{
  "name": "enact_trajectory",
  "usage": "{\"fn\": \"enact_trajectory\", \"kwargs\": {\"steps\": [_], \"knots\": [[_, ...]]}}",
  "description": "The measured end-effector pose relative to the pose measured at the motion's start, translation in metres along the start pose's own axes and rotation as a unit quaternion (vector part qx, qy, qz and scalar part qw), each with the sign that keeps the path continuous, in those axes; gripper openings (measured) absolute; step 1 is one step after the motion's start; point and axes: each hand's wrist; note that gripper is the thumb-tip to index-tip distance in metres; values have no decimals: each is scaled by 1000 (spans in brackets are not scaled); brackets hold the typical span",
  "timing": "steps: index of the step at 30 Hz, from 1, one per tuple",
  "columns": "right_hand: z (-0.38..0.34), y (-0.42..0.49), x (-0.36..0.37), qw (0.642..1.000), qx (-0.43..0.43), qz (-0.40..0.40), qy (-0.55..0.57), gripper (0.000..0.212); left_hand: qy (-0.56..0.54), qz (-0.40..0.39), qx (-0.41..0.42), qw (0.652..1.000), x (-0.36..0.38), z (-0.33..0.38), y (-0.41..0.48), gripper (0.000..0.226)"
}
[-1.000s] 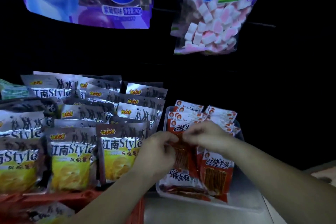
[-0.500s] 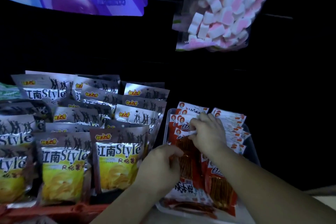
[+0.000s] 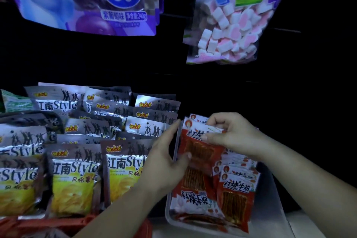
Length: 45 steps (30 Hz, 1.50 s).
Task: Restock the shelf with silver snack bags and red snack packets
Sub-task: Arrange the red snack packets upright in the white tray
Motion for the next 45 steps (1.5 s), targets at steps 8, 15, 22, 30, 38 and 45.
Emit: {"fn": "enact_trajectory", "kwargs": {"steps": [8,15,22,30,38,45], "knots": [[4,-41,41,938,80,234,244,80,-179,29,-67,981,-1,25,-6,55],[7,-64,46,937,100,225,249,67,-145,58,-65,986,1,26,-14,57],[-3,-65,49,937,64,273,206,44,-168,-28,-96,981,11,34,-25,91],[-3,-63,41,940,88,258,203,52,-30,-60,-6,998,-7,41,-37,107],[-15,-68,46,959,49,183,210,27,-43,-5,5,999,-1,56,-37,64],[-17,-65,50,966,42,212,141,55,-217,-12,-65,974,-8,57,-34,42]]}}
Point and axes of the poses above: each hand's wrist, its own y-axis towards the middle knuckle, its own x-axis out of the palm, z = x × y, and after that the axes turned 12 degrees about y, right-handed
